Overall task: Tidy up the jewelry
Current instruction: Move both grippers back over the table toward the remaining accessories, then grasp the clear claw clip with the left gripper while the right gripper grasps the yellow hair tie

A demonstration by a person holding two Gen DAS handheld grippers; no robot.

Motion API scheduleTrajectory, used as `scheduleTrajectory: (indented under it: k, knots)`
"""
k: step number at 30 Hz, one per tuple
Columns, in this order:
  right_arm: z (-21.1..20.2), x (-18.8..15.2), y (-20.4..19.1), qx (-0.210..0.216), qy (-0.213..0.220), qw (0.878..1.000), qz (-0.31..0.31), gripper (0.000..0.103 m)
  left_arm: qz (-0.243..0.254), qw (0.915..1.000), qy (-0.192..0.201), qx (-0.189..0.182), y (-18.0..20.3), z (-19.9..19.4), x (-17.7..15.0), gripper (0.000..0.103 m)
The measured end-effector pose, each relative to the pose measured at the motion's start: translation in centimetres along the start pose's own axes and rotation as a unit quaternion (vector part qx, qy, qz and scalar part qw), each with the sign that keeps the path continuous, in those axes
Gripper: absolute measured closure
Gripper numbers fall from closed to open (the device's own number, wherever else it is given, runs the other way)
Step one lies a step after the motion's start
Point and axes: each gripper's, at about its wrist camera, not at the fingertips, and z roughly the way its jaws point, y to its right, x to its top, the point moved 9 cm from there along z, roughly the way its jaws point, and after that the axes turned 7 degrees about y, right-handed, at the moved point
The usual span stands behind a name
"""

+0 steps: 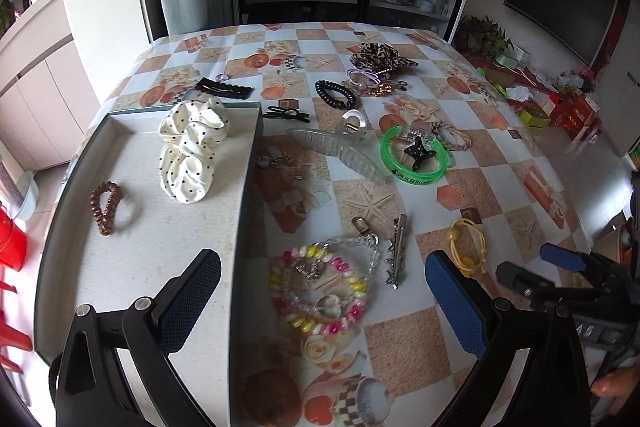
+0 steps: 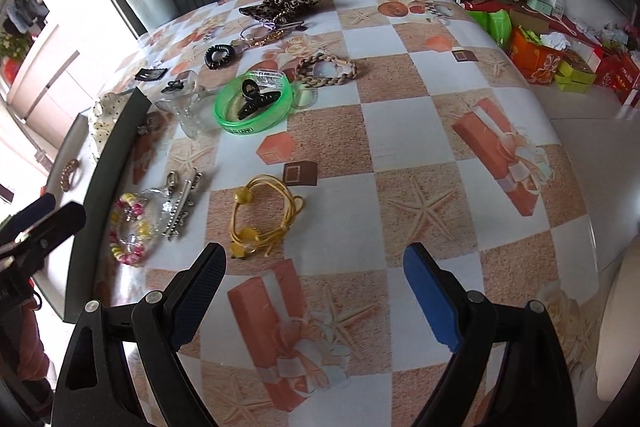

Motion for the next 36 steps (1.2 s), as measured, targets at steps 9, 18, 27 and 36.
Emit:
scheduleTrajectory:
  k: [9,18,27,36]
  knots:
    - [2.5,0.3,-1.9,-0.006,0.003,0.999,-0.035,0.011,-0.026,0.9996,-0.003,-0.005,0.9,2.9,2.3,0.008]
    - [4.2,1.0,-2.8,-0.032,0.023,0.997,-0.072,0.011,-0.054,0.9981,-0.029,-0.007,1.4,7.4,3.9,0.020]
    - [4.4,1.3,-2.9,-0.041,0.042,0.994,-0.092,0.013,-0.058,0.9969,-0.053,0.002,2.0,10.8,3.8,0.033]
    - [4.1,1.5,-3.6,-0.030,0.050,0.993,-0.102,0.038,-0.044,0.9974,-0.053,0.022,1.9,12.0,3.6,0.054]
